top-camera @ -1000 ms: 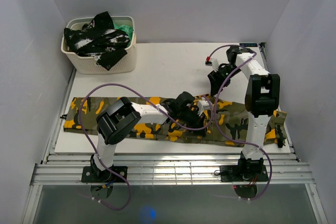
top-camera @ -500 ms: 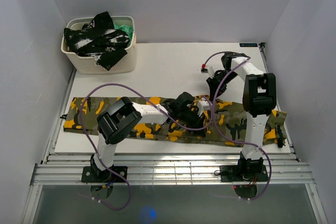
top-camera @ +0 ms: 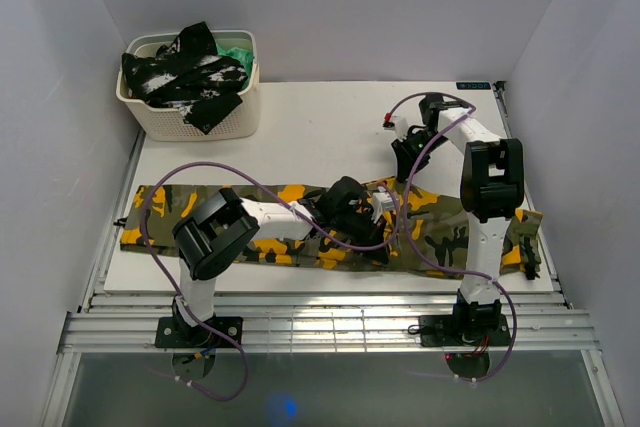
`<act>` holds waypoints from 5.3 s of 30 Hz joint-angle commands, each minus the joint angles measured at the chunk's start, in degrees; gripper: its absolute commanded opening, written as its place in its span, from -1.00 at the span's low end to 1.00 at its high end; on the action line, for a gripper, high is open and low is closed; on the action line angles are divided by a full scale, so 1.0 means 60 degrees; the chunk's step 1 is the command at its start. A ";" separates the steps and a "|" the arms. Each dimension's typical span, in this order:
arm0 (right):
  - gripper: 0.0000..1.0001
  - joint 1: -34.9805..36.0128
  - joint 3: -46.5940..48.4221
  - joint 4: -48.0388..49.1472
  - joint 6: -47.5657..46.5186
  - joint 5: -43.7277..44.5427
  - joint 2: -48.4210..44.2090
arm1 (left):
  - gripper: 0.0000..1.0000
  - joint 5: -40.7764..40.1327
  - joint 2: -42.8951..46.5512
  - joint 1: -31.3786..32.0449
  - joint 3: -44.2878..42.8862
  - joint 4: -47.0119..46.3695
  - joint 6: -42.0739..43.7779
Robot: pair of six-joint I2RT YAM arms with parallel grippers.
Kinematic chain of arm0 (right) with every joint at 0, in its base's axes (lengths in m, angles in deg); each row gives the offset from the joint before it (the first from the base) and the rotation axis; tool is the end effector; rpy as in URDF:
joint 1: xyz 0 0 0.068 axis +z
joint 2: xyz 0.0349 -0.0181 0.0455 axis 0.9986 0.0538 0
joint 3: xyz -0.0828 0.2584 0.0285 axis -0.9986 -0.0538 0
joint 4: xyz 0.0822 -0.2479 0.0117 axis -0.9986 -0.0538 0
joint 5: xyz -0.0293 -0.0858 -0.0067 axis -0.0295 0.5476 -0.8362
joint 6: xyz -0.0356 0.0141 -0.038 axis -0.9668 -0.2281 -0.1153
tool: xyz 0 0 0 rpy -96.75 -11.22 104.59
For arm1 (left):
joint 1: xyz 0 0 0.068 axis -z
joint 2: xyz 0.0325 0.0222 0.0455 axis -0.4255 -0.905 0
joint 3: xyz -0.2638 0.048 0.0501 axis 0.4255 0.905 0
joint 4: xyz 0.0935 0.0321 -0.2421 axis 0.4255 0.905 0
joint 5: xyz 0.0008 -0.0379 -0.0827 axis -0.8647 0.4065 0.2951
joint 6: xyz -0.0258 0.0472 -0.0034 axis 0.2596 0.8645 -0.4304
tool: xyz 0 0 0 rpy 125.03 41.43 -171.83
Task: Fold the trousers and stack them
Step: Fold the trousers
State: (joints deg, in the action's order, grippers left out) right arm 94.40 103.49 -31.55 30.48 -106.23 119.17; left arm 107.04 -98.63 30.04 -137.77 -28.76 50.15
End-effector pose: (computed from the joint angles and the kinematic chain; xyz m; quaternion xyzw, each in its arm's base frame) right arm 0.4300 0.0735 0.1681 -0.3934 0.8827 0.2142 0.1420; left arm 0.2041 -0.3372 0.1561 0.4314 0.7363 -0.5056 0.1266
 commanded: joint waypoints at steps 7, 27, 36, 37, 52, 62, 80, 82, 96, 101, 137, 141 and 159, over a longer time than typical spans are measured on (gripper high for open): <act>-0.84 -0.0046 0.0576 0.1891 0.0294 0.0507 -0.0268 | -1.00 0.0755 -0.0761 0.0127 -0.0432 0.0257 -0.0587; 0.68 0.0056 -0.1631 -0.2372 -0.1241 0.0081 -0.3007 | 0.67 -0.0897 0.4069 -0.6518 -0.1515 0.8543 0.3217; 0.40 -0.1113 -0.4203 0.0499 -0.1742 0.3464 -0.2162 | 0.64 -0.1047 0.4523 -1.2818 -0.1385 1.1067 0.6425; 0.35 -0.1507 -0.3997 0.0587 -0.1771 0.3670 -0.1999 | 0.62 -0.1076 0.4538 -1.3518 -0.1414 1.1257 0.6618; 0.40 0.2675 0.0107 -0.0133 0.0687 0.0714 -0.3285 | 0.43 -0.0652 0.3001 -1.6483 -0.1781 1.2079 0.8173; 0.08 0.6045 -0.0082 0.2417 0.1979 0.0566 -0.2188 | 0.32 -0.0329 0.2443 -1.6748 -0.1473 1.1801 0.7645; -0.02 0.8786 0.0442 0.3710 0.1466 0.3292 -0.0285 | 0.46 -0.0388 0.1916 -1.6748 -0.1517 1.1244 0.7001; -0.01 0.8845 0.0444 0.3722 0.1466 0.3204 -0.0210 | 0.47 -0.0461 0.1944 -1.6748 -0.1415 1.1113 0.6986; 0.25 0.9123 0.0620 0.3313 0.1422 0.2911 0.0069 | 0.48 -0.0988 0.2077 -1.6748 -0.1063 1.0599 0.6854; -0.06 0.9138 0.0648 0.3299 0.1232 0.3348 0.0301 | 0.48 -0.1134 0.2209 -1.6748 -0.0771 1.0497 0.6971; -0.84 0.9021 0.1338 0.2742 0.1246 0.3116 -0.0267 | -1.00 -0.1824 0.1725 -1.6733 -0.1369 1.0584 0.6634; -0.84 0.9021 0.1133 0.2683 0.1334 0.2911 -0.0692 | -1.00 -0.1794 0.2266 -1.6733 -0.1809 1.1081 0.6883; -0.84 0.9021 0.0004 0.2536 0.1685 0.0567 0.0171 | -1.00 -0.1838 0.2122 -1.6733 -0.1093 1.0762 0.6810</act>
State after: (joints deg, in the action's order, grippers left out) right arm 148.17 104.28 -15.35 39.31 -98.01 118.78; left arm 95.13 -85.06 -70.33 -145.51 38.21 91.15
